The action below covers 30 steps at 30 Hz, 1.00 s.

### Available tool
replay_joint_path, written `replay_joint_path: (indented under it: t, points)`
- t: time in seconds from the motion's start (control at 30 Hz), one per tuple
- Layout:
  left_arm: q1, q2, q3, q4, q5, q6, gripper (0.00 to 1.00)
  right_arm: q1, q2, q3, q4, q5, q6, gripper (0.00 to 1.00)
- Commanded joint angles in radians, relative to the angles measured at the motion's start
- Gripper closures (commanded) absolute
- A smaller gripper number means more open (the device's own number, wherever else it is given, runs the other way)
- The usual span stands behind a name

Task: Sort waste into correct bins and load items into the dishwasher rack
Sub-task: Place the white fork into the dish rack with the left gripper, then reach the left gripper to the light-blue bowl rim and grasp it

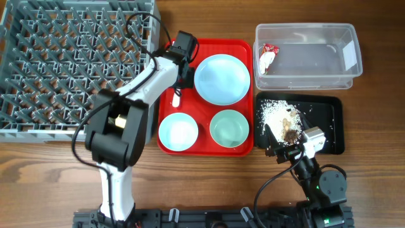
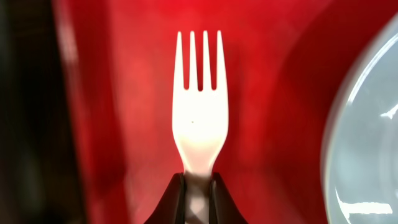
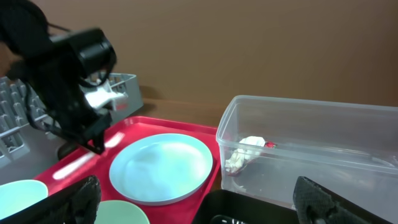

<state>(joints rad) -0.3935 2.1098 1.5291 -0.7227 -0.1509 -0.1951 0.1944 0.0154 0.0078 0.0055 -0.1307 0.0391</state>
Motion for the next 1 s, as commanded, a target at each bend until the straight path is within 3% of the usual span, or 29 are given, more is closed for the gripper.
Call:
replay_joint_path:
  t: [0.0,0.13,0.23,0.3,0.53,0.57,0.63,0.67,0.73,0.83,0.9,0.97]
  points:
    - [-0.001,-0.206,-0.003,-0.054,-0.118,0.010,0.96,-0.006,-0.011,-0.003,0.006,-0.012,-0.013,0.00]
    - [-0.001,-0.356,-0.003,-0.076,-0.252,0.095,0.95,-0.006,-0.011,-0.003,0.006,-0.012,-0.013,0.00]
    - [0.029,-0.389,-0.004,-0.145,-0.340,0.095,0.94,-0.006,-0.011,-0.003,0.006,-0.012,-0.013,0.00]
    - [0.068,-0.372,-0.026,-0.157,-0.286,0.095,0.89,-0.006,-0.011,-0.003,0.006,-0.012,-0.013,0.00]
    - [0.194,-0.276,-0.067,-0.119,-0.166,0.083,0.91,-0.006,-0.011,-0.003,0.006,-0.012,-0.013,0.00]
    - [0.199,-0.276,-0.067,-0.117,-0.138,0.084,0.86,-0.006,-0.011,-0.003,0.006,-0.012,-0.013,0.00]
    - [0.200,-0.283,-0.065,-0.120,-0.122,0.088,0.45,-0.006,-0.011,-0.003,0.006,-0.012,-0.013,0.00]
    - [0.197,-0.291,-0.061,-0.125,-0.122,0.091,0.34,-0.006,-0.011,-0.003,0.006,-0.012,-0.013,0.00]
    - [0.190,-0.315,-0.048,-0.150,-0.122,0.090,0.28,-0.006,-0.011,-0.003,0.006,-0.012,-0.013,0.00]
    - [0.161,-0.405,-0.009,-0.204,-0.121,0.074,0.26,-0.006,-0.011,-0.003,0.006,-0.012,-0.012,0.00]
    - [0.135,-0.472,0.001,-0.236,-0.070,0.021,0.28,-0.006,-0.011,-0.003,0.006,-0.012,-0.013,0.00]
    - [0.096,-0.532,0.001,-0.265,0.084,0.016,0.37,-0.006,-0.011,-0.003,0.006,-0.012,-0.013,0.00]
